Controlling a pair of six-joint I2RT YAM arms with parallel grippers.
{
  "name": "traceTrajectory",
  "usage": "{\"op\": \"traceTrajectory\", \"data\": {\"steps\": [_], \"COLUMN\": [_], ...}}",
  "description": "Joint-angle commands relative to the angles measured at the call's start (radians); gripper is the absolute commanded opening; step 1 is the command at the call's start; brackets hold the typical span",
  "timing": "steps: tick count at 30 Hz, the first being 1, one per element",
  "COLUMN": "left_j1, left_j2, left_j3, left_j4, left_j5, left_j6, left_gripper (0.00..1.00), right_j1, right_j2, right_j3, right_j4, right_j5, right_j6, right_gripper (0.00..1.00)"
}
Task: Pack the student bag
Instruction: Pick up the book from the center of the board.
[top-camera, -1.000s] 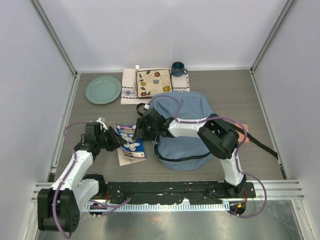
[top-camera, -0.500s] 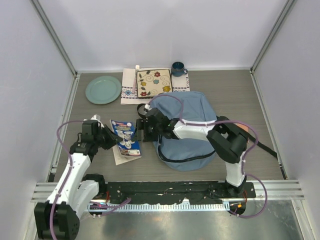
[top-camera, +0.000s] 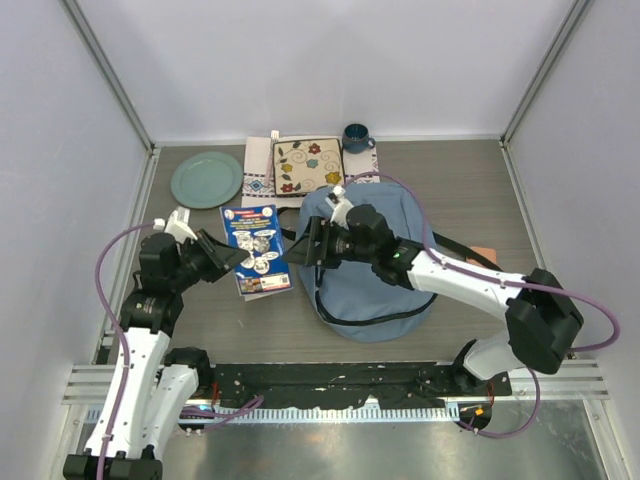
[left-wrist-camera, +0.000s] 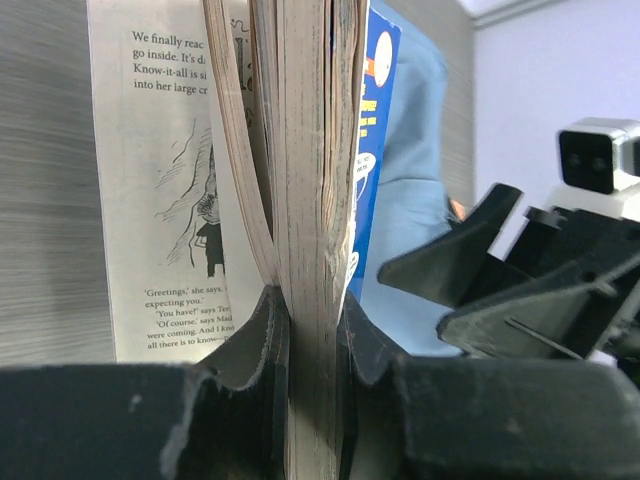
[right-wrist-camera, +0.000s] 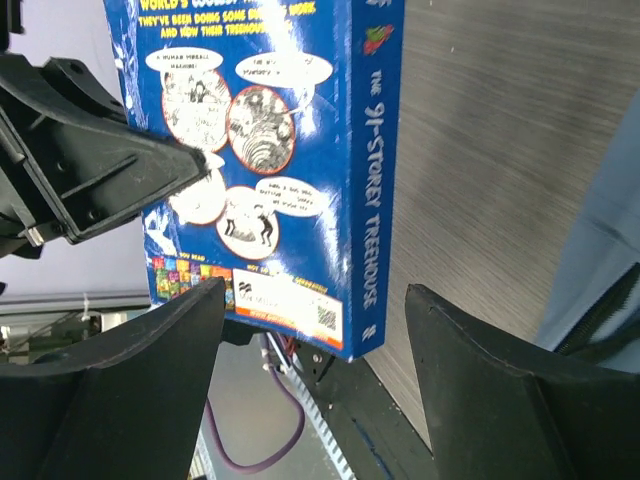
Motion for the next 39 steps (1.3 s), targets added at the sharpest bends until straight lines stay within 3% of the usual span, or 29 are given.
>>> {"op": "traceTrajectory", "data": {"steps": [1, 5, 17, 22, 25, 27, 29, 30, 32, 33, 34, 39], "left_j1": [-0.002, -0.002, -0.025, -0.081, -0.124, -0.141, -0.141, -0.140, -0.141, -0.140, -0.140, -0.141], "left_j2": [-0.012, -0.016, 0.005, 0.028, 0.050, 0.054, 0.050, 0.045, 0.021, 0.013, 0.005, 0.059], "left_j3": [0.009, -0.017, -0.073, -0.103, -0.111, -0.111, -0.100, -0.080, -0.051, -0.044, -0.036, -0.007], "left_j4": [0.291, 0.467, 0.670, 0.710, 0.719, 0.717, 0.637, 0.597, 0.500, 0.459, 0.443, 0.492], "left_j5": [0.243, 0.321, 0.394, 0.379, 0.339, 0.322, 0.282, 0.261, 0.181, 0.155, 0.128, 0.123], "left_j6": [-0.091, -0.168, -0.306, -0.319, -0.314, -0.302, -0.276, -0.227, -0.184, -0.167, -0.142, -0.130], "left_gripper": [0.00, 0.00, 0.00, 0.00, 0.00, 0.00, 0.10, 0.36, 0.66, 0.91, 0.99, 1.00], "right_j1": [-0.027, -0.044, -0.069, -0.069, -0.069, -0.069, -0.069, -0.069, -0.069, -0.069, -0.069, -0.067], "right_j2": [-0.105, -0.143, -0.154, -0.177, -0.179, -0.192, -0.219, -0.237, -0.294, -0.309, -0.341, -0.406], "right_j3": [-0.045, -0.068, -0.174, -0.185, -0.172, -0.177, -0.189, -0.203, -0.211, -0.214, -0.215, -0.249], "right_j4": [0.099, 0.102, 0.405, 0.439, 0.422, 0.418, 0.381, 0.354, 0.301, 0.275, 0.234, 0.243], "right_j5": [-0.016, -0.019, -0.120, -0.082, -0.073, -0.065, -0.026, -0.013, 0.010, 0.022, 0.022, -0.040], "right_j6": [0.016, 0.010, 0.175, 0.168, 0.163, 0.160, 0.134, 0.120, 0.084, 0.052, 0.041, 0.047], "right_gripper": [0.78, 0.79, 0.78, 0.73, 0.62, 0.39, 0.20, 0.15, 0.05, 0.03, 0.01, 0.01]}}
